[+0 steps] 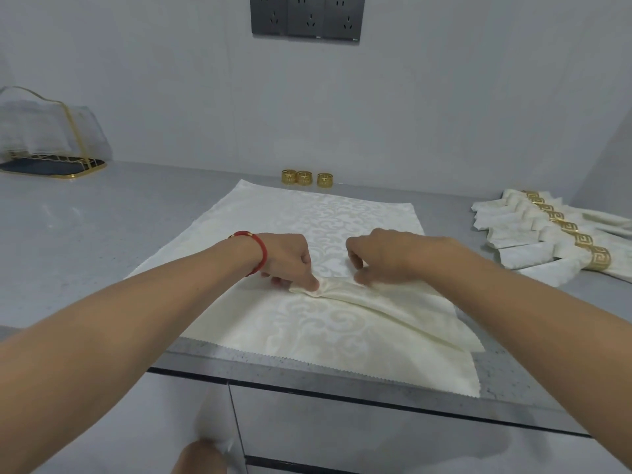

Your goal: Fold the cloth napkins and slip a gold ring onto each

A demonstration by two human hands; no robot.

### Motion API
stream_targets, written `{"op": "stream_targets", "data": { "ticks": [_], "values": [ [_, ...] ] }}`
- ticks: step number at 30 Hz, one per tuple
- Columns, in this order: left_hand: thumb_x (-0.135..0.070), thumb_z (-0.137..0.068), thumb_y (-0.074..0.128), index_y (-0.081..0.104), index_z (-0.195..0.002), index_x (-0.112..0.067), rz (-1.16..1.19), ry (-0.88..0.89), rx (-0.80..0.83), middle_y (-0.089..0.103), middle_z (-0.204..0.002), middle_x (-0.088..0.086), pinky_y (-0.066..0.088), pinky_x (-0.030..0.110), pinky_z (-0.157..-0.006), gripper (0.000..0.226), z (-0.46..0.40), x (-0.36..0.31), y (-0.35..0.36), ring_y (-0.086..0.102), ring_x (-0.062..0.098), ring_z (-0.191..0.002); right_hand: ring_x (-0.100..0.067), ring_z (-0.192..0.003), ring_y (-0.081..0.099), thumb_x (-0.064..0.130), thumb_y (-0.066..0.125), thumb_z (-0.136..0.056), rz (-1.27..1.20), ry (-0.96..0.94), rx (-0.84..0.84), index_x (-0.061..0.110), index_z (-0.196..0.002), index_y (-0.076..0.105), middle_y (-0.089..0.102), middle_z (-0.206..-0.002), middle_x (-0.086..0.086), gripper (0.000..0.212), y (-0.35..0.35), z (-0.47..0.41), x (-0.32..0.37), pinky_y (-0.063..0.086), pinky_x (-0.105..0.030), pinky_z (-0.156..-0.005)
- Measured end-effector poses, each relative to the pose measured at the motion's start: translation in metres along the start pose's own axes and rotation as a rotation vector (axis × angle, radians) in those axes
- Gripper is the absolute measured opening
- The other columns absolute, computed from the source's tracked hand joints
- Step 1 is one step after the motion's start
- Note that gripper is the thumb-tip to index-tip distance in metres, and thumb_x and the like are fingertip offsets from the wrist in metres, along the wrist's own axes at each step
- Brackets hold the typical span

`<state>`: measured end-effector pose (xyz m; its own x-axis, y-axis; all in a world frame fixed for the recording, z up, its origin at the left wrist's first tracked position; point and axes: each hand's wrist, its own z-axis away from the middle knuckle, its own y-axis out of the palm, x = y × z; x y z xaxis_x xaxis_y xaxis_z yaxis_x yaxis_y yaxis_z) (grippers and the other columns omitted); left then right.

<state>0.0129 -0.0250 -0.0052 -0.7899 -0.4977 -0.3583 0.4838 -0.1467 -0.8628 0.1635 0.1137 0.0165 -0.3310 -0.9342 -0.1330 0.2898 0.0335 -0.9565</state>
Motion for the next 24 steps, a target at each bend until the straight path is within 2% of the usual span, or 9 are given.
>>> {"op": "stream_targets", "data": {
  "ticks": [2,5,7,9,11,13,16,21,24],
  "values": [
    [-0.043,-0.079,0.07,0.061,-0.06,-0.021,-0.003,-0.002,0.003,0.058,-0.06,-0.002,0.038,0.027,-0.055,0.031,-0.001,0.0,-0.001,0.048,0.017,-0.056,-0.024,-0.087,0.062,0.039,0.056,-0.101,-0.168,-0.003,0.142,0.02,-0.105,0.066,0.062,-0.101,0.002,0.021,-0.017,0.001,-0.003,0.052,-0.038,-0.078],
    [-0.044,-0.08,0.07,0.062,-0.062,-0.02,-0.001,-0.005,0.012,0.058,-0.062,-0.002,0.04,0.026,-0.055,0.031,-0.004,0.002,-0.001,0.05,0.017,-0.057,-0.027,-0.083,0.057,0.004,0.049,-0.1,-0.638,0.003,0.396,0.005,-0.112,0.076,0.062,-0.096,-0.015,0.029,-0.034,0.003,-0.016,0.053,-0.035,-0.075],
    [-0.044,-0.08,0.07,0.063,-0.063,-0.019,0.006,-0.002,0.018,0.058,-0.063,-0.002,0.041,0.026,-0.054,0.031,-0.005,0.003,-0.001,0.051,0.017,-0.057,-0.024,-0.084,0.066,-0.009,0.048,-0.094,-0.705,-0.077,0.444,0.004,-0.118,0.074,0.067,-0.094,-0.015,0.037,-0.038,0.007,-0.023,0.053,-0.029,-0.071],
    [-0.044,-0.079,0.071,0.064,-0.064,-0.018,0.032,0.003,0.033,0.059,-0.064,-0.001,0.041,0.027,-0.055,0.031,-0.006,0.005,-0.002,0.052,0.018,-0.059,-0.02,-0.093,0.074,-0.001,0.058,-0.097,-0.677,-0.162,0.451,0.004,-0.12,0.072,0.077,-0.1,-0.012,0.027,-0.034,0.008,-0.024,0.051,-0.024,-0.069],
    [-0.043,-0.079,0.072,0.063,-0.065,-0.016,0.067,0.005,0.056,0.059,-0.064,0.001,0.042,0.028,-0.056,0.031,-0.007,0.007,-0.002,0.053,0.018,-0.059,-0.016,-0.086,0.075,0.018,0.068,-0.097,-0.601,-0.195,0.372,0.005,-0.107,0.075,0.079,-0.093,-0.006,0.018,-0.025,0.005,-0.021,0.046,-0.025,-0.067],
    [-0.043,-0.079,0.074,0.062,-0.064,-0.016,0.125,0.001,0.078,0.058,-0.064,0.002,0.043,0.028,-0.058,0.033,-0.009,0.011,-0.002,0.052,0.018,-0.06,-0.012,-0.068,0.065,0.033,0.075,-0.092,-0.522,-0.187,0.26,0.013,-0.086,0.075,0.073,-0.075,0.004,0.021,-0.016,-0.004,-0.018,0.047,-0.031,-0.074],
    [-0.045,-0.08,0.075,0.057,-0.06,-0.019,0.195,0.008,0.086,0.055,-0.063,0.001,0.042,0.028,-0.059,0.037,-0.01,0.016,0.0,0.05,0.018,-0.06,-0.011,-0.07,0.053,0.047,0.077,-0.087,-0.445,-0.163,0.14,0.026,-0.075,0.074,0.057,-0.06,0.022,0.024,-0.003,-0.015,-0.015,0.05,-0.034,-0.086],
    [-0.043,-0.084,0.075,0.061,-0.072,-0.018,0.243,0.025,0.117,0.054,-0.064,0.0,0.039,0.024,-0.058,0.032,-0.006,0.018,-0.001,0.048,0.015,-0.058,-0.014,-0.08,0.062,0.059,0.076,-0.077,-0.556,-0.142,0.091,0.022,-0.084,0.076,0.068,-0.079,0.013,0.037,0.012,-0.022,-0.021,0.057,-0.039,-0.083],
    [-0.043,-0.086,0.074,0.059,-0.068,-0.019,0.261,0.039,0.132,0.053,-0.065,0.0,0.038,0.025,-0.059,0.033,-0.004,0.019,-0.001,0.047,0.015,-0.061,-0.013,-0.075,0.061,0.056,0.077,-0.08,-0.567,-0.138,0.028,0.02,-0.079,0.077,0.068,-0.073,0.014,0.036,0.018,-0.025,-0.023,0.057,-0.038,-0.081]
  ]
}}
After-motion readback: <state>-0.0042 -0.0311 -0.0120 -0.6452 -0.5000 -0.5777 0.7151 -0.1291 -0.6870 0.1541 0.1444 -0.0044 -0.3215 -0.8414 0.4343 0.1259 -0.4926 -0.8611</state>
